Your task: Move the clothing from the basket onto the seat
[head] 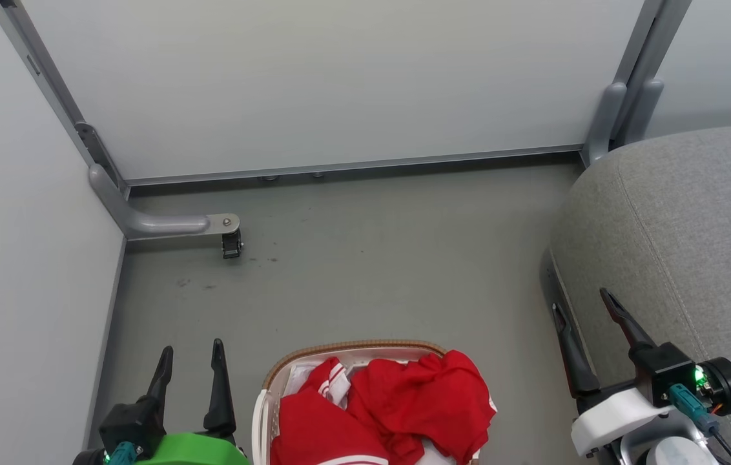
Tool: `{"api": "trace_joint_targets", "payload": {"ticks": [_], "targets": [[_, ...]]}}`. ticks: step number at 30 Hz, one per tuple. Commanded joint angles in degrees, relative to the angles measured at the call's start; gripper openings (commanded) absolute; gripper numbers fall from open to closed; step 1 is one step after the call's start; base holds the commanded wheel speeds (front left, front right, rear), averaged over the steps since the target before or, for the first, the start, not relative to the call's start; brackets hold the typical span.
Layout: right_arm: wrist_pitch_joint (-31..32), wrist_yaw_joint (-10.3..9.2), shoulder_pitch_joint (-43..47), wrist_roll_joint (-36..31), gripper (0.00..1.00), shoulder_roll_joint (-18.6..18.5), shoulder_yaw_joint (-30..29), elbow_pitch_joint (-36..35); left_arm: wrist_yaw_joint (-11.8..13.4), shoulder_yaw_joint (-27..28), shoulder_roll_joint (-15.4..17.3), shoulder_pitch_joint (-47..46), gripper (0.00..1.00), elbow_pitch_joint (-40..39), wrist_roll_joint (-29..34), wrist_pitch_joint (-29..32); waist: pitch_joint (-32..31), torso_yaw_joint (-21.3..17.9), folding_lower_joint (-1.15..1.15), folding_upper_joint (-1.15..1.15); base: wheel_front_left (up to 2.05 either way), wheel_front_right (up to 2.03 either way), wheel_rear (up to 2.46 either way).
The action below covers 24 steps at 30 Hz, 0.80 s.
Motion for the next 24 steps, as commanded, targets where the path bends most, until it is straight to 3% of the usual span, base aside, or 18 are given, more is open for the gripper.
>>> {"api": "trace_joint_targets", "payload": {"ticks": [1, 15, 24], "targets": [[-0.3, -0.02, -0.2, 0.3, 1.00, -0.3, -0.1, -0.2, 0.3, 0.0, 0.4, 0.3, 1.00, 0.0, -0.2, 0.0, 0.1, 0.0, 0.00, 0.00, 0.00, 0.00, 0.00], [-0.3, -0.02, -2.5, -0.2, 1.00, -0.3, -2.0, -2.0, 0.0, -2.2, 0.4, -2.6, 1.00, -0.4, 2.3, 0.0, 4.0, -1.0, 0.00, 0.00, 0.00, 0.00, 0.00], [-0.3, -0.02, -7.3, -0.9, 1.00, -0.3, -5.0, -4.2, -2.0, -7.3, 0.4, -11.6, 1.00, 2.4, 6.3, 0.0, 13.7, -2.5, 0.00, 0.00, 0.00, 0.00, 0.00]]}}
